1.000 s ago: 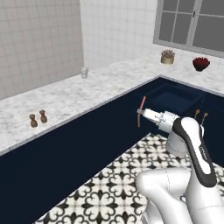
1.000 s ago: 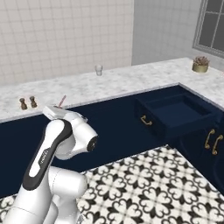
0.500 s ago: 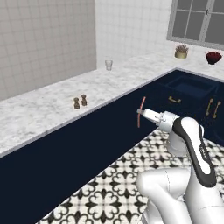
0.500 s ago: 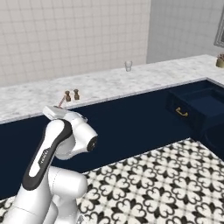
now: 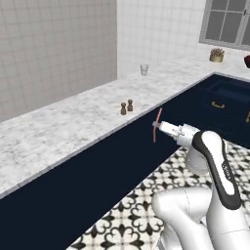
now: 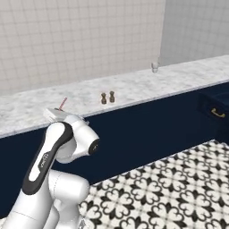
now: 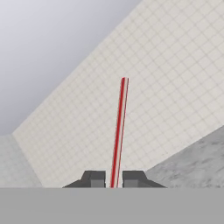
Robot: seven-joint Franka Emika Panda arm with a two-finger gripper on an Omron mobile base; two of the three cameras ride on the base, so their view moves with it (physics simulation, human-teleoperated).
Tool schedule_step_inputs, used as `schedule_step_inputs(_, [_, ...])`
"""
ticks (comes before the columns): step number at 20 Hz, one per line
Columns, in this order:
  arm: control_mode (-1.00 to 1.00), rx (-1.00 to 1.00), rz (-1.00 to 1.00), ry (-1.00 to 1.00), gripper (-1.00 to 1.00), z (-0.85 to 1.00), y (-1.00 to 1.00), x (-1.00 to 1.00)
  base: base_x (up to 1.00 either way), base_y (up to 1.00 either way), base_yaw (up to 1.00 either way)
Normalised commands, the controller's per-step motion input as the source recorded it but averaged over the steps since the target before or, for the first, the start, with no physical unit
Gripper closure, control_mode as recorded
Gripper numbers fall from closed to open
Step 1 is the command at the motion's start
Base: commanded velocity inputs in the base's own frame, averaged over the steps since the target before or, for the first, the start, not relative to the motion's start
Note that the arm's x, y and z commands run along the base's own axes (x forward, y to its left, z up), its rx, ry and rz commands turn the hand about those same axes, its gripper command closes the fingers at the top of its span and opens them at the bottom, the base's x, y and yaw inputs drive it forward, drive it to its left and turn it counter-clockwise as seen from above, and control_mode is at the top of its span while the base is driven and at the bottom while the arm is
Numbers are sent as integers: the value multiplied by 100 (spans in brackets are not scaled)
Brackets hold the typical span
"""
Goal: Take a straw from the drawer in front and place it inside the glass cup on the dining counter.
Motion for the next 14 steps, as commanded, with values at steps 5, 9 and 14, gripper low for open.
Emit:
schedule_step_inputs(5, [100,0,0,0,100,0,0,0,-5,100,-9])
schedule_step_inputs(9, [100,0,0,0,100,0,0,0,-17,100,-9])
schedule_step_inputs(14, [100,0,0,0,100,0,0,0,-24,100,-9])
